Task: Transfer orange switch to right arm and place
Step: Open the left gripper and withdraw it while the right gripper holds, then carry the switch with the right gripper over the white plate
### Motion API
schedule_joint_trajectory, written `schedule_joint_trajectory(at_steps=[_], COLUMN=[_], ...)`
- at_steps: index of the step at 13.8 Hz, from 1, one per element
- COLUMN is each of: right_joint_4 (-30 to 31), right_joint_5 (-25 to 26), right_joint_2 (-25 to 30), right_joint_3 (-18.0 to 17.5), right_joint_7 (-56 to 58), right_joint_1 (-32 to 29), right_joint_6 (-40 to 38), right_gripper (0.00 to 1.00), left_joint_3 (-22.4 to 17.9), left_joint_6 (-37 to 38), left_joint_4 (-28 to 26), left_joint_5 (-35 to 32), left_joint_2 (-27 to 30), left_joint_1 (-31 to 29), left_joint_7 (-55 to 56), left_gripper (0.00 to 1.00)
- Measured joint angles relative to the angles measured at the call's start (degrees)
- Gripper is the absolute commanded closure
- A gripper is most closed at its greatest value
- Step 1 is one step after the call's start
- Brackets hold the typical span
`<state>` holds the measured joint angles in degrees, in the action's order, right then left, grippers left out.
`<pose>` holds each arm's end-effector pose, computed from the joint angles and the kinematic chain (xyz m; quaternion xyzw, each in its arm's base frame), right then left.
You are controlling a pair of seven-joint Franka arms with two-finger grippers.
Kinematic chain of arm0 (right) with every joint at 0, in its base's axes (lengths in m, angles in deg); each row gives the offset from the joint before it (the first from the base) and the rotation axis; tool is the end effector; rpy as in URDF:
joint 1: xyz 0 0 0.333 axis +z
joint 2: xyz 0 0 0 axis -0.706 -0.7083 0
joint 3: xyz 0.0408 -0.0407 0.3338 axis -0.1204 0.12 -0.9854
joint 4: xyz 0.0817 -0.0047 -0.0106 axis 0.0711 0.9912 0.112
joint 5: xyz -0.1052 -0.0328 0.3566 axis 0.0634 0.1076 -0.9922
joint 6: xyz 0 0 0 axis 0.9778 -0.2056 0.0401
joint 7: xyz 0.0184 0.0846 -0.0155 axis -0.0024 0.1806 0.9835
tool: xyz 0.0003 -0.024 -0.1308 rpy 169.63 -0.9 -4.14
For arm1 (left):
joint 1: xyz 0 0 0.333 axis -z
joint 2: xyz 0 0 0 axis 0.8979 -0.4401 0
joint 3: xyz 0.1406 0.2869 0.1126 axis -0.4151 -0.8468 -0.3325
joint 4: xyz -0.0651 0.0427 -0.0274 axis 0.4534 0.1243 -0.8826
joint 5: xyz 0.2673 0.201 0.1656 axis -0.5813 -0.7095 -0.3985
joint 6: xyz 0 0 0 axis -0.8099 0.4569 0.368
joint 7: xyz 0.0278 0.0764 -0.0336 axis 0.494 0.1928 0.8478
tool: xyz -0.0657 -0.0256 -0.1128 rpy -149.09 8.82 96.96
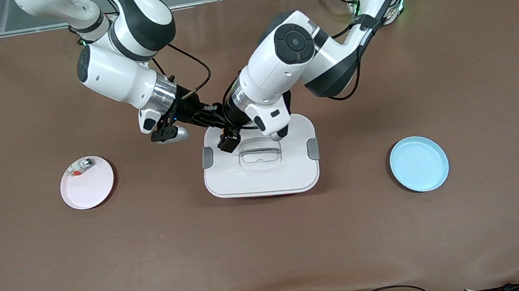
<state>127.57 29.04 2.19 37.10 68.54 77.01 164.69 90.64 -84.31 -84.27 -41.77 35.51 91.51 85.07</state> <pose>0.4909 0.3544 0.4304 -0.9201 0.1482 -0.0283 0.3613 0.5454 -0.5242 0.4650 0.7700 0.5902 -0.1394 0.1981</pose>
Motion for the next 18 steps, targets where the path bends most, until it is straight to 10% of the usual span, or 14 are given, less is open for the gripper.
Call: schedule_joint_trajectory(at_steps=[10,18], right_joint_4=[-1.1,-11.8], right_joint_5=[10.0,25.4], right_joint_2=[1.0,2.8], right_joint_3=[0.2,1.8], right_joint_7=[3.1,3.1], right_joint_1=[0.0,-5.8], right_joint_6=[-4.4,-28.2], right_gripper=[1.00,1.00], left_joint_3=[-1.5,-1.7], left_joint_6=[15.9,29.1], left_joint_4=[0.4,0.3], left_joint_5=[-14.3,-18.6], left_joint_2=[5.9,12.2], left_joint_1=[-11.3,-22.5], left_joint_7=[-27.3,-52.4], left_gripper=[0.00,0.00])
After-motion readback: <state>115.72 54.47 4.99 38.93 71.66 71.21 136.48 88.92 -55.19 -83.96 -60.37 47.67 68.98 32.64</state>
